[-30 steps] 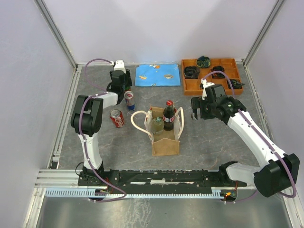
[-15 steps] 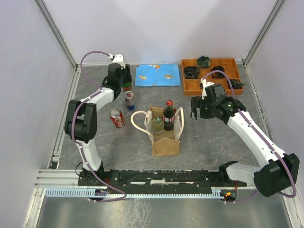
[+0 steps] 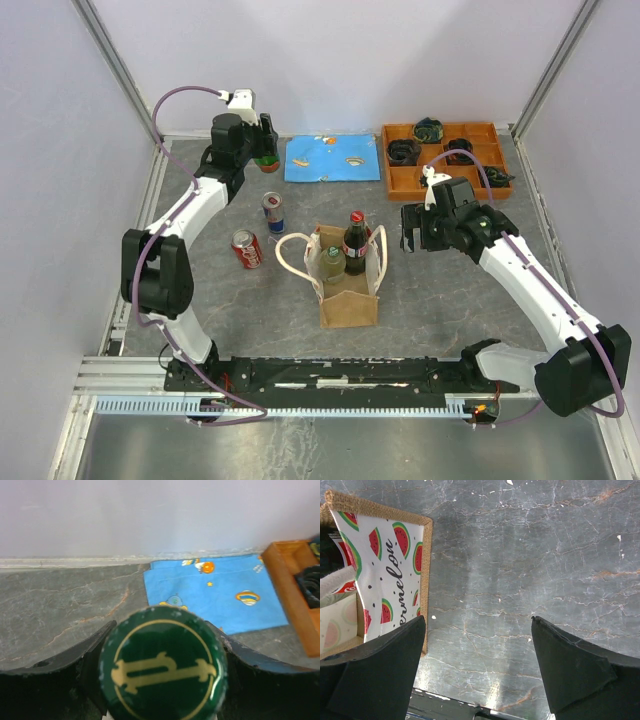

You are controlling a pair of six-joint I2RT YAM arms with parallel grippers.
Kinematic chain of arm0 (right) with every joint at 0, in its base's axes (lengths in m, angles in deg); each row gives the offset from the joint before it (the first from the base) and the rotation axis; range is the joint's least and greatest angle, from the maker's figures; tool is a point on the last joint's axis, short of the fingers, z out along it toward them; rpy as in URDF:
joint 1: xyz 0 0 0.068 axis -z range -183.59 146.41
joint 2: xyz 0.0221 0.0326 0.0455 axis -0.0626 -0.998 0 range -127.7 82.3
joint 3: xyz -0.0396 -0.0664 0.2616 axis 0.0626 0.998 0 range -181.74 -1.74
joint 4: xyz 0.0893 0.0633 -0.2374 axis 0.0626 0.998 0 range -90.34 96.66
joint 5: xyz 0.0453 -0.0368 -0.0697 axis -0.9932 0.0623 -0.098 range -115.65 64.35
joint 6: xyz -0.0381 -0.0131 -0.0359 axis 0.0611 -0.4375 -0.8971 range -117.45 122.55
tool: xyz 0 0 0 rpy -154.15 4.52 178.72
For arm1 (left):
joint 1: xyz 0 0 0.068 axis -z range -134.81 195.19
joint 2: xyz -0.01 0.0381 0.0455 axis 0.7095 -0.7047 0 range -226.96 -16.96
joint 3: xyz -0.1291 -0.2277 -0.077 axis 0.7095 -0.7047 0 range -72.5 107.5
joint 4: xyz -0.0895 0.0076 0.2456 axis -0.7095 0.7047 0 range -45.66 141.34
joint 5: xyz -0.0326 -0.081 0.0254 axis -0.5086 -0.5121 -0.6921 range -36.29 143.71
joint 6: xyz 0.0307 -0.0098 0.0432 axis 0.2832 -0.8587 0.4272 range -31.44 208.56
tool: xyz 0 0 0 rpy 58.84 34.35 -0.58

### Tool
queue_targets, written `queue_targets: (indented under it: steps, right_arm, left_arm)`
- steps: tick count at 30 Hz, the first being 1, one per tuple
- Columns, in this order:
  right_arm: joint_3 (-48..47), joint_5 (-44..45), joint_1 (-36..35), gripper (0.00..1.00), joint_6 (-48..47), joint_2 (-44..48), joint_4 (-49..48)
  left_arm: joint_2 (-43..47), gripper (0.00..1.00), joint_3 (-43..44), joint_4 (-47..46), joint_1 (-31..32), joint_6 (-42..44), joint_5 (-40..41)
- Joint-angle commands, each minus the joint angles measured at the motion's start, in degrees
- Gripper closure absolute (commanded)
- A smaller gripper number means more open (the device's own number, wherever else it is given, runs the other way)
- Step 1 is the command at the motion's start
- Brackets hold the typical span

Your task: Place the beverage into the canvas bag

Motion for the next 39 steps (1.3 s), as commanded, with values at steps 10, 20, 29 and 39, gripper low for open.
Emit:
queue_targets:
  steps: [10,20,29,39]
  right_arm:
    - [1.4,-1.0,-0.1,0.06,1.5,2.7,-3.3]
    - [2.9,-1.0,-0.2,0.06,1.9,4.4,-3.5]
    - [3.1,-1.2,-0.1,0.06,2.1,4.4,-3.7]
    - [3.1,-0.1,-0.1,0.06,2.1,4.7,-3.2]
  left_arm:
    - [18.8,0.97,3.1,-1.2,4.8,-2.7,-21.1]
    - [30.4,0.97,-6.4,1.4,16.7,-5.0,-29.5]
    - [32.4,0.97,-11.9,2.2,24.6,-4.3,-30.5]
    - [30.0,0.97,-16.1,-2.4,29.7,-2.5,-32.5]
